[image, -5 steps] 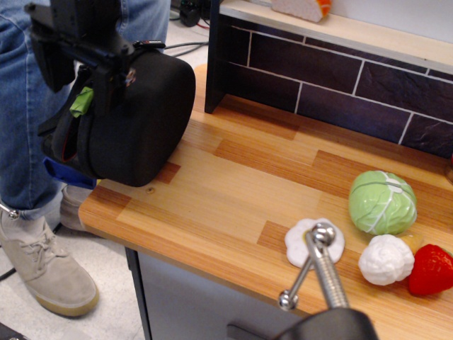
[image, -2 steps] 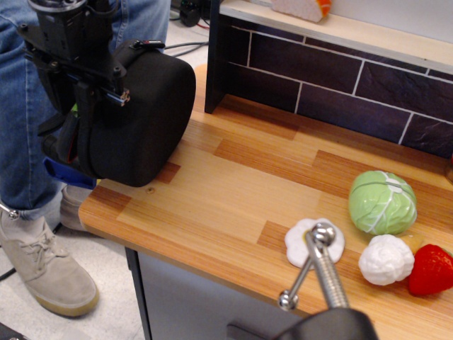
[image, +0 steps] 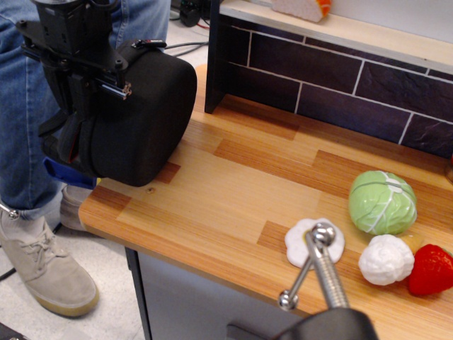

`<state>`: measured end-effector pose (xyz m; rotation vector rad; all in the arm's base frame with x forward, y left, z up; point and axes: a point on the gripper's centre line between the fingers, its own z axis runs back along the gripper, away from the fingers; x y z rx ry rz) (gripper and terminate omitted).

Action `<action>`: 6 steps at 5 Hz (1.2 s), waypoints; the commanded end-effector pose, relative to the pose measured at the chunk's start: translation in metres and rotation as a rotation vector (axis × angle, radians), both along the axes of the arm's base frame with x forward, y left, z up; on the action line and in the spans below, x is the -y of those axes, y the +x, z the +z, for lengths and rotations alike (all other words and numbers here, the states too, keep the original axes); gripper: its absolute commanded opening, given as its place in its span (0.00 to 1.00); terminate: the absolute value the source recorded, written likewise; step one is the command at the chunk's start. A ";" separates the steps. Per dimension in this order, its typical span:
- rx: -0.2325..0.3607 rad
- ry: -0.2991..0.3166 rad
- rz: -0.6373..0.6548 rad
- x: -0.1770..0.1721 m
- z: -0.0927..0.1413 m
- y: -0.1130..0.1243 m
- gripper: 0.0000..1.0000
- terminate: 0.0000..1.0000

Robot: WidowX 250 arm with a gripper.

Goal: Zip zipper bag

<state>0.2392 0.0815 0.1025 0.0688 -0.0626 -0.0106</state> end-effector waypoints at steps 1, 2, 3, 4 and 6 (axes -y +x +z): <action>-0.108 -0.018 -0.029 -0.017 -0.034 -0.028 0.00 0.00; -0.153 -0.052 -0.073 -0.025 -0.060 -0.070 0.00 0.00; -0.188 -0.108 -0.002 -0.019 -0.062 -0.073 0.00 0.00; -0.141 -0.116 0.075 -0.025 -0.090 -0.045 0.00 0.00; 0.168 -0.201 -0.095 -0.011 -0.127 -0.023 0.00 0.00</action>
